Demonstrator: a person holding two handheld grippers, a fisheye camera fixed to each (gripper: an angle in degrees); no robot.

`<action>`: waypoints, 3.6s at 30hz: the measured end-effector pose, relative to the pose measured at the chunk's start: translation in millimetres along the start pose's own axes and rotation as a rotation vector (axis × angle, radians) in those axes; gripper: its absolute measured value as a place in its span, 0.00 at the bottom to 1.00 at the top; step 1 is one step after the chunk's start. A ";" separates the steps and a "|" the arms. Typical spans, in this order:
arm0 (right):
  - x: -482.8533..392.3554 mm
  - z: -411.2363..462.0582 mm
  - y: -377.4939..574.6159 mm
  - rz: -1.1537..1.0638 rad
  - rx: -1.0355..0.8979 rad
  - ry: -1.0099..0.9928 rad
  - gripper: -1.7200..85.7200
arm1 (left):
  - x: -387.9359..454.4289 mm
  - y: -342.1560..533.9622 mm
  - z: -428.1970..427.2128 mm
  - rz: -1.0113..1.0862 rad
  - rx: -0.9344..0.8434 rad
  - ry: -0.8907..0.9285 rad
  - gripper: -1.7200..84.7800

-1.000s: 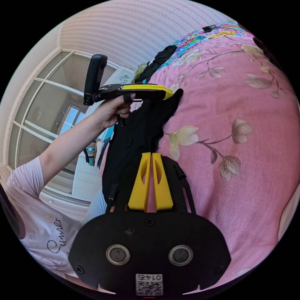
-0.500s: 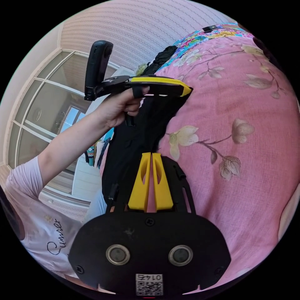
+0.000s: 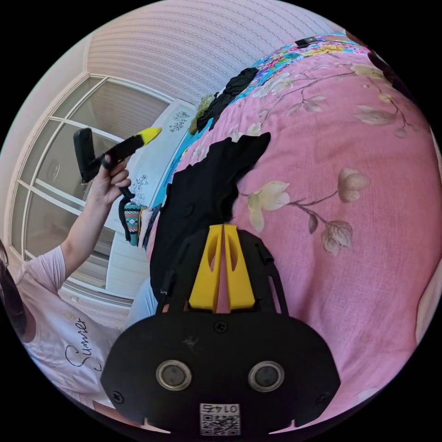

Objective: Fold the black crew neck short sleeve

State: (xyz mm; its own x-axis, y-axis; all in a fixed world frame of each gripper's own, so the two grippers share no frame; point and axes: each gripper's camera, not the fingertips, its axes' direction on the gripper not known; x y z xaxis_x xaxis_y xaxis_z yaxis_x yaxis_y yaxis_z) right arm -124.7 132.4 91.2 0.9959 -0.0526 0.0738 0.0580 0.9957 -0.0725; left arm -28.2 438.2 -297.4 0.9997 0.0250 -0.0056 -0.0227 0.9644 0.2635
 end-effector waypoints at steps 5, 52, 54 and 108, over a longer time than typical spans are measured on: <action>-60.9 -3.5 1.8 -0.013 0.055 0.151 0.02 | -89.6 203.3 -101.7 -0.288 -0.047 -0.173 0.08; -614.4 612.6 -366.0 -0.630 -0.548 0.310 0.08 | -325.0 555.0 -248.8 -0.777 0.335 -0.042 0.07; -601.0 627.7 -360.6 -0.618 -0.577 0.369 0.09 | -328.6 547.3 -237.0 -0.773 0.291 0.014 0.11; -252.7 198.5 -217.2 -0.339 -0.007 0.181 0.08 | -158.2 304.2 -128.3 -0.308 0.093 -0.058 0.08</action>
State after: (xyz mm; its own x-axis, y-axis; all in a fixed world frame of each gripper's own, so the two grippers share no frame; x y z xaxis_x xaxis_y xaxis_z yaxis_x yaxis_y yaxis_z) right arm -402.8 -55.3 285.7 0.9164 -0.3917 -0.0820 0.3856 0.9191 -0.0808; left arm -194.8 761.4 -340.2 0.9585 -0.2818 -0.0442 0.2793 0.8961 0.3450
